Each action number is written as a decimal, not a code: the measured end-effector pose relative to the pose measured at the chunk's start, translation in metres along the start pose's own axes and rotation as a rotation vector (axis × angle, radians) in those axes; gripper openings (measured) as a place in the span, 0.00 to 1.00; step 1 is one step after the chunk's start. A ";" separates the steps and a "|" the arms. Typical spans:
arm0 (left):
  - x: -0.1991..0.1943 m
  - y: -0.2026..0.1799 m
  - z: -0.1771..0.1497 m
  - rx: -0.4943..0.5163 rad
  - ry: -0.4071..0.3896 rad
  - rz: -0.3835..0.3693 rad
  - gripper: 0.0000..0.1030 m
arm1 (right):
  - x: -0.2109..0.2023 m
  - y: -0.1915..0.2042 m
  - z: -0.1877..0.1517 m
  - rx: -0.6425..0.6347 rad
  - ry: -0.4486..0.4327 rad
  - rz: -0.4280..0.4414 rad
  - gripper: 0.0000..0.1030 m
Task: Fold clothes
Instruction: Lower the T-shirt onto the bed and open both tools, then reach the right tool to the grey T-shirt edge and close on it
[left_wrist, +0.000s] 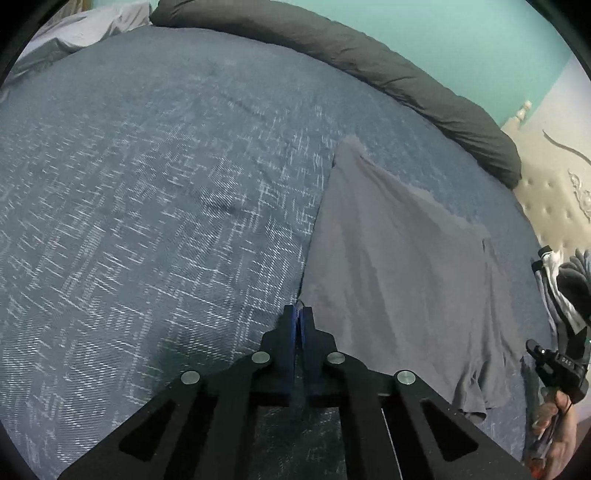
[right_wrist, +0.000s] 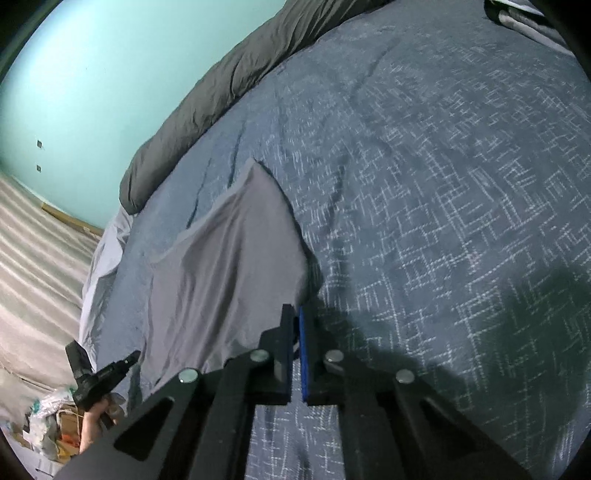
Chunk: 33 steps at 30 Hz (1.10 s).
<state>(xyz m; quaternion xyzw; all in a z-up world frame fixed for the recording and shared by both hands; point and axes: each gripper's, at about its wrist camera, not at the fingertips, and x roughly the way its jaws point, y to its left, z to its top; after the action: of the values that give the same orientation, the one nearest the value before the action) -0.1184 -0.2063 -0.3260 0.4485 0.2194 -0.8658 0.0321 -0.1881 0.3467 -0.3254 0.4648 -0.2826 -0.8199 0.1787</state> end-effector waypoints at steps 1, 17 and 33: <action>-0.004 0.002 0.000 -0.003 -0.006 0.001 0.02 | -0.006 -0.003 -0.001 0.003 -0.006 0.002 0.02; -0.033 0.004 -0.022 -0.015 -0.015 0.047 0.02 | -0.023 -0.028 -0.004 0.062 -0.035 -0.032 0.02; -0.012 -0.073 0.020 0.133 -0.104 0.017 0.26 | 0.015 0.061 0.023 -0.138 -0.075 -0.041 0.20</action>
<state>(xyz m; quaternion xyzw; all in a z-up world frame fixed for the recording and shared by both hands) -0.1450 -0.1500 -0.2811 0.4058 0.1555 -0.9004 0.0207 -0.2135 0.2971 -0.2877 0.4259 -0.2225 -0.8578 0.1826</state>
